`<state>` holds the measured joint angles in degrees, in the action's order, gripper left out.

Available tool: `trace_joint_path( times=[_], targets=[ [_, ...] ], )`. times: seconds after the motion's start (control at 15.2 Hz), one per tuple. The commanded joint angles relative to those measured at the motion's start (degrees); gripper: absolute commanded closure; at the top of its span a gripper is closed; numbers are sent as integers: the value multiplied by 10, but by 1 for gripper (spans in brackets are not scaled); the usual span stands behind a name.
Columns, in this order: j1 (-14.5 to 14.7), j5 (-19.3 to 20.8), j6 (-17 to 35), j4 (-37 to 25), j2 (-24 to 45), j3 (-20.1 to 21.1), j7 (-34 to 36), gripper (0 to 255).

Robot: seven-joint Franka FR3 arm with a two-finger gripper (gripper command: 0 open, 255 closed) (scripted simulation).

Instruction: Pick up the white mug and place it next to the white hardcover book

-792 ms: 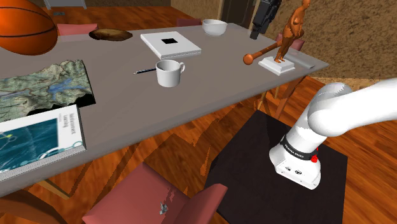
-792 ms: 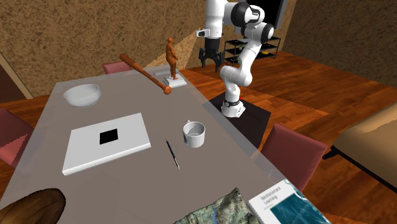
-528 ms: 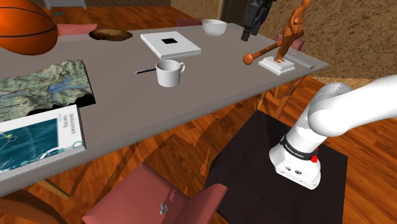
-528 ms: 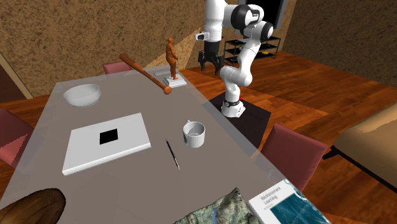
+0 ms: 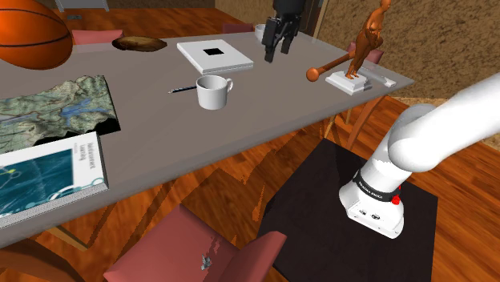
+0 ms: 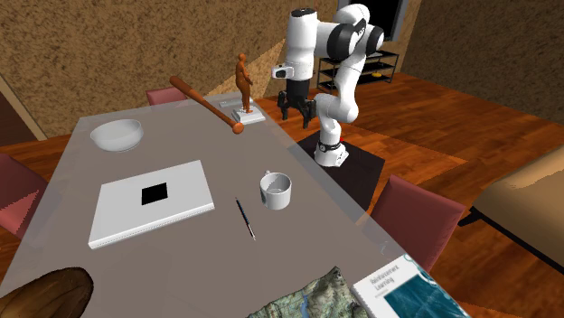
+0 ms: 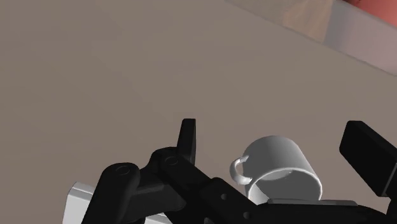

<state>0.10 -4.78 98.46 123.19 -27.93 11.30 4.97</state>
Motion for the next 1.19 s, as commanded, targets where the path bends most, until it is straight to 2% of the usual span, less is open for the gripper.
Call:
trace_joint_path(
  times=[0.0,0.59,1.06,1.12],
  targets=[
    [1,3,17,-21,42,17,19,0],
    [10,55,54,-160,246,79,111,0],
    [45,122,40,-319,422,99,179,0],
    [48,124,38,-326,430,99,181,0]
  ],
)
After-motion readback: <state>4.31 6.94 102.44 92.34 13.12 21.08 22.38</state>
